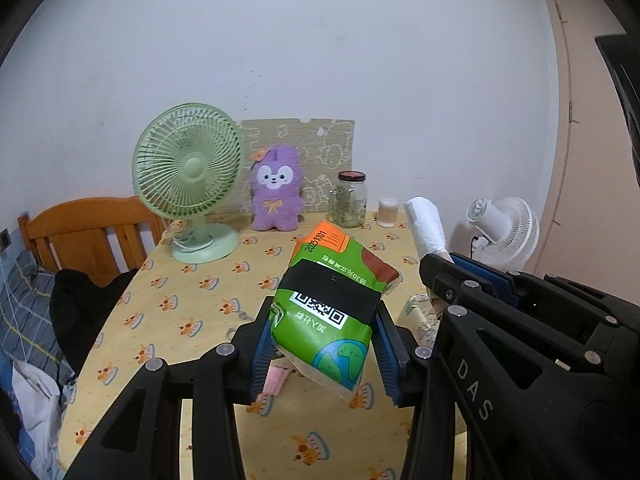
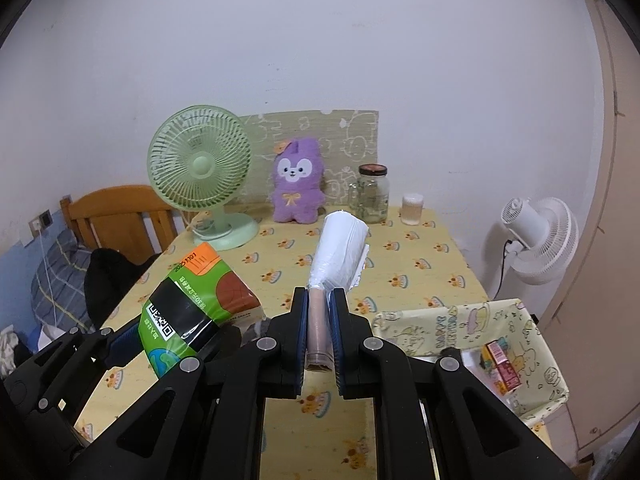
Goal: Organize soft objects
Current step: 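Carry the green tissue pack and white roll with both grippers toward the gift box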
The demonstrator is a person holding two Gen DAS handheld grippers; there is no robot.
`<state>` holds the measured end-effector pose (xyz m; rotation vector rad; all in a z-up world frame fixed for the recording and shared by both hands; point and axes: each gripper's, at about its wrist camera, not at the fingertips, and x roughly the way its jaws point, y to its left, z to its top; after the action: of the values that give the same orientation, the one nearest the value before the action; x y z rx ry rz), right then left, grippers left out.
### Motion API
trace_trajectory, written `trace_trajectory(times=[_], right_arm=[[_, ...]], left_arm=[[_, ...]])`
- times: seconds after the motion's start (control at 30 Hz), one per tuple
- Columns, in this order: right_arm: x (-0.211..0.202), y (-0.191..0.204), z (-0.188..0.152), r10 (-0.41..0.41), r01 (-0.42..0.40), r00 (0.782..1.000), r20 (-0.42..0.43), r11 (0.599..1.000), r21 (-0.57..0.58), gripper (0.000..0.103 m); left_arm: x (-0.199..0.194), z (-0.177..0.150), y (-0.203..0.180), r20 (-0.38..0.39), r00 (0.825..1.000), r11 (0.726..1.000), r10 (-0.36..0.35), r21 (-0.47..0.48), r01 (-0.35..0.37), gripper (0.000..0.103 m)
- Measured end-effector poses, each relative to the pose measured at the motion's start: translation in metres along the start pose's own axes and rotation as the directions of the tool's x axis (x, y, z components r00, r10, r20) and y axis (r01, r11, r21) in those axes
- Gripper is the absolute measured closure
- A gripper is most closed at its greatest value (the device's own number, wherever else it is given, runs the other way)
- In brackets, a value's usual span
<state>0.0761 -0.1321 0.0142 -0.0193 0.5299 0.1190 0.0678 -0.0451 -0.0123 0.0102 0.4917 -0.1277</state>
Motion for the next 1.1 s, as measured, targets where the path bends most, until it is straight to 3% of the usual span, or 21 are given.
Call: trace_trajectory(times=[1.1], right_arm=[[-0.004,-0.095,-0.007,-0.103,0.101,0.995,0.015,0.992,0.071,0.090]], left_arm=[[0.026,0.004,-0.077,-0.001,0.995,0.992,-0.101,0.079,0.101,0.057]])
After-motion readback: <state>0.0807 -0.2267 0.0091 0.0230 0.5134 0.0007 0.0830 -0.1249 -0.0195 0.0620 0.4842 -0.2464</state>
